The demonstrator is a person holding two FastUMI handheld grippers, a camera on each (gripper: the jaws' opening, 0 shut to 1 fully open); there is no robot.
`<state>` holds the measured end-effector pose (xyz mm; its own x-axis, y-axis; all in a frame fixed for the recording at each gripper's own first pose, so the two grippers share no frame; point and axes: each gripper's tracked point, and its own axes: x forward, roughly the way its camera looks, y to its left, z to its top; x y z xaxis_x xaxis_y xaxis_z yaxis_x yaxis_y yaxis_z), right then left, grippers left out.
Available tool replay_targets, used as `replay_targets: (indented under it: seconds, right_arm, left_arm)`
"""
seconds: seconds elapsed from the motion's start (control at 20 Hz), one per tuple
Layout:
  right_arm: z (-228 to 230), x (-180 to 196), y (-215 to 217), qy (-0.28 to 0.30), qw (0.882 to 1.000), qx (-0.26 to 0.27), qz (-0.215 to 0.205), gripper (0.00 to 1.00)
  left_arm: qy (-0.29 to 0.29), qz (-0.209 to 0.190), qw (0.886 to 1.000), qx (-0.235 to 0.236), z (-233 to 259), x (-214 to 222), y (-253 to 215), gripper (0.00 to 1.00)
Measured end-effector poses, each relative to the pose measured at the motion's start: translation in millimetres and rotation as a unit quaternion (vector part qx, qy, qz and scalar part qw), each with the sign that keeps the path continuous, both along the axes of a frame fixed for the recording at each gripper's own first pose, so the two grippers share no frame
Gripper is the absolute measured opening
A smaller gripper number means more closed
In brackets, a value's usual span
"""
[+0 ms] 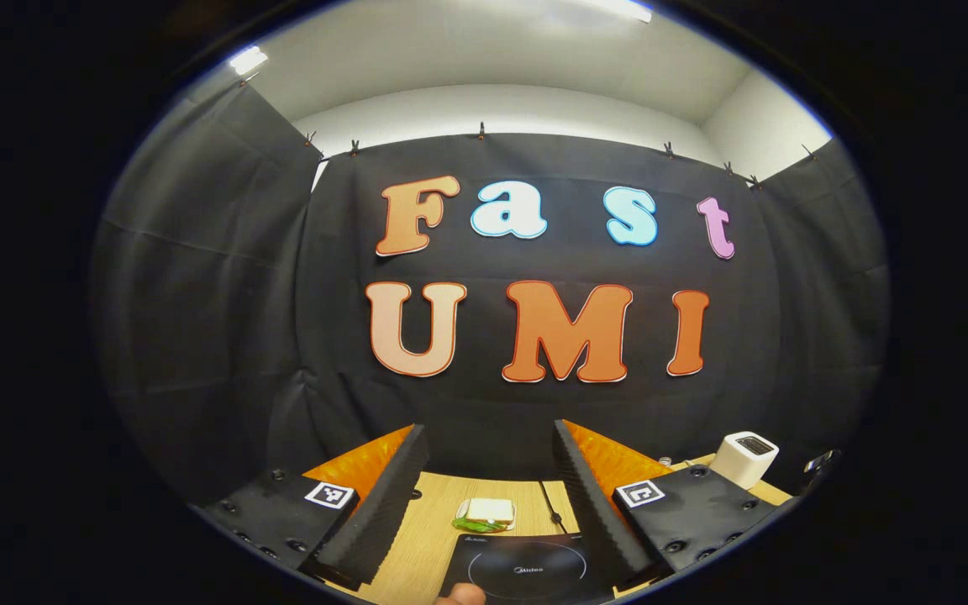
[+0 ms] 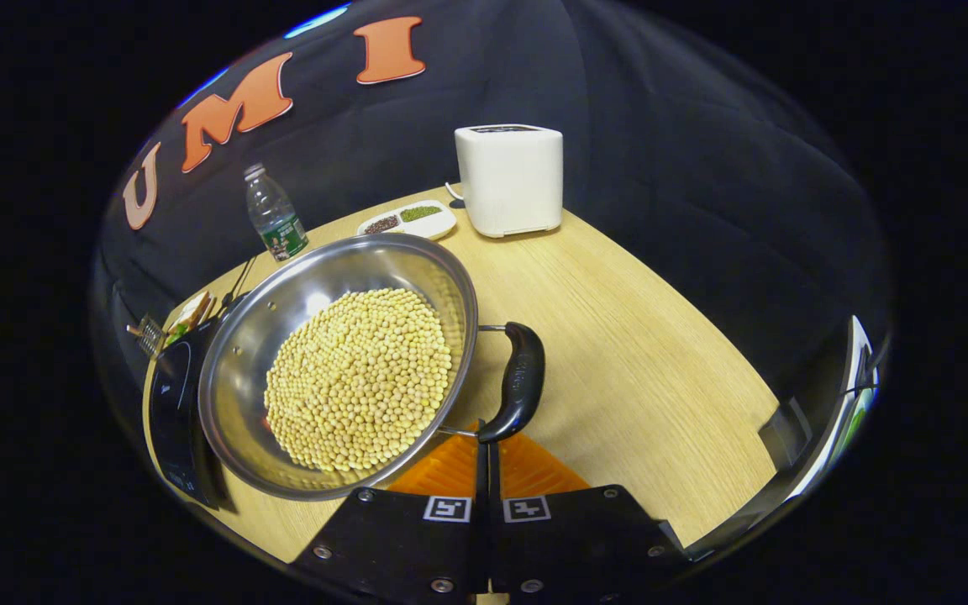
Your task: First push the handle of the pot to place it horizontally, then grasp the pot with both hands and set it on the induction cooktop.
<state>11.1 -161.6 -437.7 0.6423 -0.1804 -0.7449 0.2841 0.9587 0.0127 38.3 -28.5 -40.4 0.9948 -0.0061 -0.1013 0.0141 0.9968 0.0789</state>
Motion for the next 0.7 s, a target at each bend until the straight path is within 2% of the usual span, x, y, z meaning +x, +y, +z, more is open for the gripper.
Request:
replay_targets:
  seconds: [0.4,0.7]
  right_arm:
    - [-1,44,-21,0.002,1.0,-0.009,-0.004,0.0]
    - [-7,70,-32,0.01,1.0,-0.006,0.0,0.0]
  left_arm:
    - [0.008,-0.001,1.0,-0.001,-12,10,-2,0.98]
    - [0.039,0.001,0.999,-0.005,-45,20,-7,0.99]
